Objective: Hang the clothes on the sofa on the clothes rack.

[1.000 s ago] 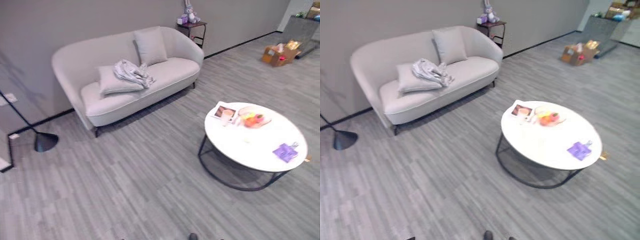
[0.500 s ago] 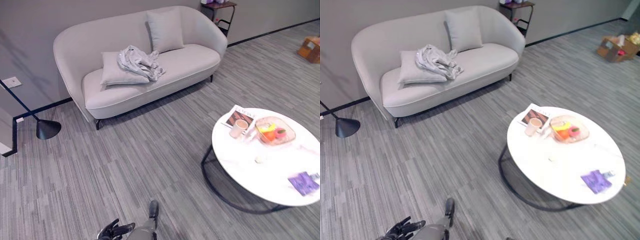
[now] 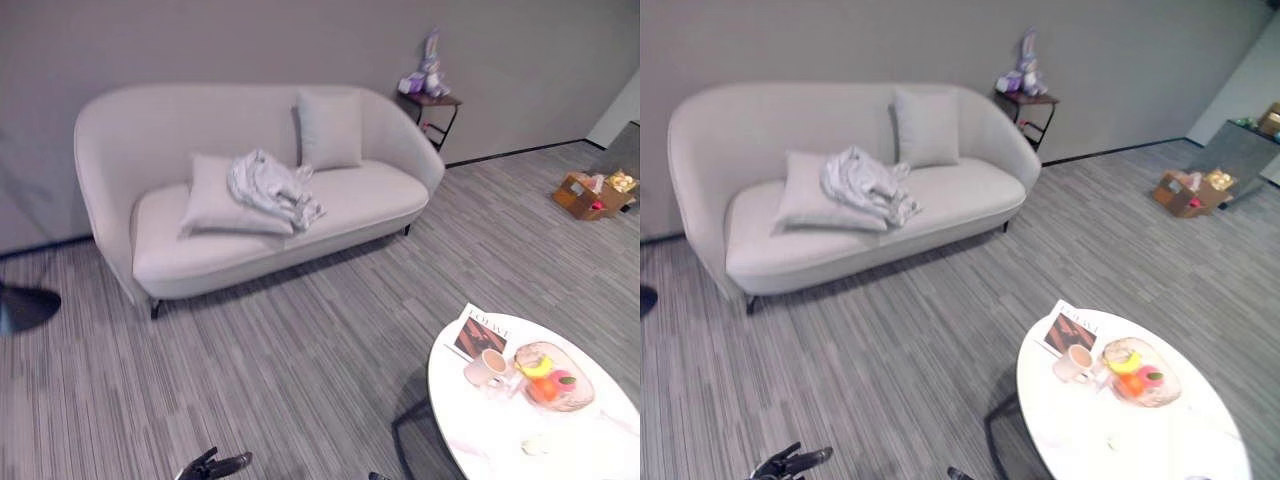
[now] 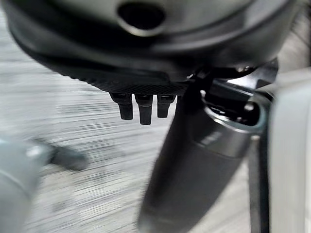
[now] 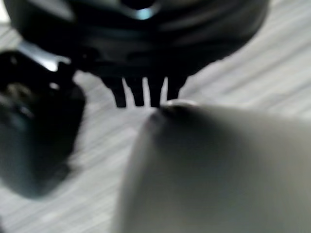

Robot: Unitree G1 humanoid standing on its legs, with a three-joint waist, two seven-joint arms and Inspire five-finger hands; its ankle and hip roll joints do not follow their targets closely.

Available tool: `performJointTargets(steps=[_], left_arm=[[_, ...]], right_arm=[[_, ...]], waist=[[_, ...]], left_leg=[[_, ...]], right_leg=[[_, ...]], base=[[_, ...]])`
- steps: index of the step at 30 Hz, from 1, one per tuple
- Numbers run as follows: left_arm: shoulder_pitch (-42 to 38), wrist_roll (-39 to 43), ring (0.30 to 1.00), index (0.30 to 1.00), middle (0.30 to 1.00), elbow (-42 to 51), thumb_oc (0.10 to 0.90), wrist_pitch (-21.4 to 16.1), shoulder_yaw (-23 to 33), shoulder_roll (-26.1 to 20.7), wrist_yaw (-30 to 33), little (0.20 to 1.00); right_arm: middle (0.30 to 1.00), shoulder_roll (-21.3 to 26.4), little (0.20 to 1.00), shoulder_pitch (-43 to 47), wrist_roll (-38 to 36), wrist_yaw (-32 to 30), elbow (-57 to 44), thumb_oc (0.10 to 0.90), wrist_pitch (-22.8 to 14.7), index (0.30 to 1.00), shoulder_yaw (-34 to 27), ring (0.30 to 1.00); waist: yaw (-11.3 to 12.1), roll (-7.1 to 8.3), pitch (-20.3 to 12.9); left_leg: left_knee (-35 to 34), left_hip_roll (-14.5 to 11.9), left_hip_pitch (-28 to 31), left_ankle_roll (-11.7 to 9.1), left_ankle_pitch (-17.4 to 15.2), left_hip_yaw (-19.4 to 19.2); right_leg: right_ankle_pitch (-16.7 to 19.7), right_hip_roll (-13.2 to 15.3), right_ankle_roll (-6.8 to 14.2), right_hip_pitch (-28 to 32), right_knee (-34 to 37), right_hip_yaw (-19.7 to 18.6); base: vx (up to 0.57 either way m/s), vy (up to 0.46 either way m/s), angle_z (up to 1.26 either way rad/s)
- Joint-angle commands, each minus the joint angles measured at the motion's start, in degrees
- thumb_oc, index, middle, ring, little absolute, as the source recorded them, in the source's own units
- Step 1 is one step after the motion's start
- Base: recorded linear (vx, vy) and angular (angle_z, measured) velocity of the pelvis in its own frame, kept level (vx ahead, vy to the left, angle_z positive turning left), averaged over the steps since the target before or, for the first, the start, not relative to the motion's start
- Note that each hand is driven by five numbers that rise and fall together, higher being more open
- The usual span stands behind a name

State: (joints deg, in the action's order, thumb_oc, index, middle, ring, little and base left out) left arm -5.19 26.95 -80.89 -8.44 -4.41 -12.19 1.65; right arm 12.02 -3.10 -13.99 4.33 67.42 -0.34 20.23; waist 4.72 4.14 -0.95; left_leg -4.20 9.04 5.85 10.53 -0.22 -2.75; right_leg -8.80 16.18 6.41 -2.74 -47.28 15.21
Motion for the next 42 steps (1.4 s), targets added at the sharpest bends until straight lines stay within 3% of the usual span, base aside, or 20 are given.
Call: performJointTargets(steps=[1,4,7,9,14,17,21,24,27,30,31,32,33,34,35,36,37,40,41,42], left_arm=[[-1.09,-1.04,0.9,0.9,0.9,-0.44,0.8,-0.66,2.36,-2.47,1.58,0.9],[-0.61,-0.94,0.9,0.9,0.9,-0.38,0.8,-0.94,2.47,-1.83,2.19,0.9],[-0.21,-0.06,0.9,0.9,0.9,-1.71,0.8,-1.15,3.76,-1.12,2.63,0.9],[0.54,0.09,0.9,0.9,0.9,-3.36,0.8,-1.31,4.18,-0.3,2.09,0.9],[1.4,-1.94,0.9,0.9,0.9,-5.16,0.8,-1.38,4.48,-0.09,1.18,0.9],[1.67,-1.39,0.9,0.9,0.9,-4.9,0.8,-1.29,4.28,-0.22,1.0,0.9],[1.22,-1.98,0.9,0.9,0.9,-3.97,0.8,-1.94,1.72,1.21,1.16,0.9],[1.0,-1.22,0.9,0.9,0.9,-3.14,0.8,-1.96,1.0,1.71,1.2,0.9],[0.83,-0.86,0.9,0.9,0.9,-1.0,0.8,-2.06,-0.39,3.32,2.93,0.9],[0.98,0.27,0.9,0.9,0.9,0.68,0.8,-2.01,-0.82,3.8,3.81,0.9],[0.7,0.34,0.9,0.9,0.9,1.32,0.8,-2.11,-1.61,3.99,4.56,0.9],[0.56,0.26,0.9,0.9,0.9,2.63,0.8,-2.48,-2.3,4.34,5.49,0.9],[0.55,0.26,0.9,0.9,0.9,2.63,0.8,-2.47,-2.32,4.33,5.51,0.9],[1.03,0.74,0.9,0.9,0.9,4.27,0.8,-2.99,-2.46,4.21,5.93,0.9],[1.34,0.75,0.9,0.9,0.9,4.47,0.8,-3.18,-2.31,4.05,5.94,0.9],[1.59,0.96,0.9,0.9,0.9,4.37,0.8,-3.29,-1.79,3.9,6.05,0.9],[2.43,1.23,0.9,0.9,0.9,3.51,0.8,-3.26,-0.44,3.78,5.76,0.9],[2.4,1.4,0.9,0.9,0.9,0.8,0.8,-2.69,1.11,3.53,5.89,0.9],[3.5,0.76,0.9,0.9,0.9,-0.13,0.8,-2.48,2.89,2.78,6.25,0.9],[3.77,0.16,0.9,0.9,0.9,-0.01,0.8,-2.42,3.42,2.5,6.25,0.9]], right_arm=[[0.9,-3.7,0.9,1.75,0.05,0.67,-8.68,0.8,-1.03,0.9,1.54,0.9],[0.9,-3.17,0.9,1.61,0.04,0.78,-11.78,0.8,-0.73,0.9,3.03,0.9],[0.9,-3.45,0.9,2.27,-0.81,0.44,-8.82,0.8,-1.08,0.9,2.58,0.9],[0.9,-3.46,0.9,2.7,-1.72,0.72,-4.65,0.8,-1.25,0.9,1.24,0.9],[0.9,-3.59,0.9,2.35,-2.25,0.95,4.59,0.8,-1.21,0.9,-2.5,0.9],[0.9,-3.12,0.9,2.29,-1.93,0.98,7.02,0.8,-1.25,0.9,-3.29,0.9],[0.9,-1.41,0.9,2.87,-2.81,-0.48,7.55,0.8,-2.15,0.9,-4.09,0.9],[0.9,-0.17,0.9,3.26,-2.25,-1.77,7.7,0.8,-2.58,0.9,-4.55,0.9],[0.9,1.63,0.9,5.1,4.76,-7.91,4.06,0.8,-3.61,0.9,-3.08,0.9],[0.9,4.17,0.9,5.89,8.8,-12.4,-1.12,0.8,-3.83,0.9,-3.57,0.9],[0.9,5.68,0.9,6.6,11.29,-14.91,-2.73,0.8,-3.37,0.9,-3.91,0.9],[0.9,7.95,0.9,7.21,13.89,-18.64,-5.08,0.8,-2.88,0.9,-5.1,0.9],[0.9,7.95,0.9,7.2,13.9,-18.64,-5.12,0.8,-2.85,0.9,-5.13,0.9],[0.9,10.08,0.9,7.36,15.18,-20.11,-8.2,0.8,-2.58,0.9,-6.55,0.9],[0.9,10.96,0.9,7.33,14.9,-20.36,-9.1,0.8,-2.73,0.9,-7.53,0.9],[0.9,11.93,0.9,7.57,14.55,-20.79,-9.91,0.8,-2.85,0.9,-8.27,0.9],[0.9,13.18,0.9,8.11,16.74,-20.1,-11.19,0.8,-2.34,0.9,-7.64,0.9],[0.9,13.12,0.9,8.95,18.79,-22.49,-11.11,0.8,-1.91,0.9,-8.15,0.9],[0.9,12.51,0.9,8.67,22.03,-22.48,-13.85,0.8,-1.19,0.9,-7.49,0.9],[0.9,12.26,0.9,8.42,22.64,-22.12,-14.99,0.8,-1.14,0.9,-7.44,0.9]], waist=[[-0.67,1.05,5.0],[-1.58,1.58,6.6],[-2.41,2.17,7.82],[-3.16,1.6,8.23],[-4.26,1.08,6.51],[-4.93,0.75,4.47],[-5.4,-1.18,2.99],[-5.32,-1.63,2.58],[-4.65,-1.6,2.89],[-4.43,-0.36,5.09],[-4.18,0.42,6.36],[-3.2,0.61,7.64],[-3.28,0.71,7.49],[-2.25,0.2,7.82],[-1.75,-0.14,7.74],[-1.11,-0.8,7.48],[0.52,-2.19,7.11],[1.27,-2.03,7.0],[1.58,-1.6,5.71],[1.63,-1.32,5.3]], left_leg=[[-0.8,-6.46,-3.05,-8.09,0.9,-1.86],[-0.8,-6.39,-0.5,-8.75,-1.4,0.52],[-0.8,-5.86,2.27,-9.13,-3.84,3.73],[-0.8,-6.17,4.92,-9.6,-5.88,6.5],[-0.8,-7.3,9.97,-10.41,-9.76,12.05],[-0.8,-10.66,12.29,-11.68,-10.96,13.48],[0.75,-15.57,11.56,-13.41,-6.91,14.93],[4.02,-16.74,9.99,-14.15,-4.31,16.02],[17.44,-17.91,4.63,-15.96,3.34,15.64],[31.74,-18.17,-2.38,-14.02,9.17,12.67],[35.11,-18.38,-5.53,-12.69,8.38,9.8],[36.51,-15.81,-11.16,-11.8,3.14,6.21],[36.45,-15.66,-11.37,-11.75,3.29,6.25],[31.59,-11.64,-15.1,-11.25,-0.04,3.31],[26.48,-9.27,-16.27,-10.69,-0.89,2.04],[19.71,-7.17,-17.31,-10.51,0.22,1.15],[10.27,-5.95,-17.63,-11.3,4.09,1.5],[10.9,-4.55,-19.19,-11.24,5.53,1.79],[8.88,-4.0,-16.54,-9.46,4.89,1.79],[7.44,-3.82,-15.05,-9.01,4.86,1.32]], right_leg=[[8.22,-5.95,-0.83,1.18,22.61,-0.02],[9.12,-7.78,-0.26,-1.77,34.82,-1.87],[14.74,-8.75,1.93,-5.8,44.41,-7.43],[18.0,-8.39,3.41,-8.47,49.41,-10.16],[20.56,-6.9,4.3,-9.22,51.16,-12.66],[19.67,-8.67,3.38,-9.93,45.8,-14.66],[16.4,-12.23,1.33,-8.34,43.77,-12.8],[15.2,-13.56,0.36,-7.07,44.1,-12.06],[12.23,-15.63,-2.2,-1.47,46.63,-10.32],[10.87,-15.93,-4.38,3.05,48.48,-10.11],[10.74,-15.43,-4.98,4.18,48.82,-10.31],[9.78,-14.86,-5.18,6.13,49.28,-11.09],[9.81,-14.73,-5.15,5.94,49.27,-11.02],[8.69,-14.69,-4.74,7.39,49.92,-12.02],[8.06,-14.9,-4.34,7.99,50.07,-12.18],[7.43,-15.61,-4.09,9.03,50.49,-12.52],[5.33,-17.47,-4.67,11.67,50.19,-14.08],[3.12,-18.11,-4.89,12.99,48.28,-14.87],[1.4,-17.69,-4.17,13.09,43.06,-14.19],[1.48,-17.28,-3.23,12.67,40.41,-13.74]], base=[[0.19,-0.107,0.79],[0.23,-0.136,0.49],[0.32,-0.121,0.5],[0.41,-0.093,0.62],[0.44,-0.116,0.78],[0.48,-0.249,0.91],[0.3,-0.257,0.24],[0.24,-0.226,0.08],[0.33,-0.32,0.24],[0.2,-0.236,-0.01],[0.25,-0.229,-0.03],[0.19,-0.148,-0.09],[0.3,-0.045,-0.2],[0.26,0.038,-0.23],[0.37,0.067,-0.1],[0.44,0.095,-0.03],[0.4,0.082,-0.01],[0.33,0.067,-0.38],[0.37,0.102,-0.83],[0.48,0.129,-0.48]])
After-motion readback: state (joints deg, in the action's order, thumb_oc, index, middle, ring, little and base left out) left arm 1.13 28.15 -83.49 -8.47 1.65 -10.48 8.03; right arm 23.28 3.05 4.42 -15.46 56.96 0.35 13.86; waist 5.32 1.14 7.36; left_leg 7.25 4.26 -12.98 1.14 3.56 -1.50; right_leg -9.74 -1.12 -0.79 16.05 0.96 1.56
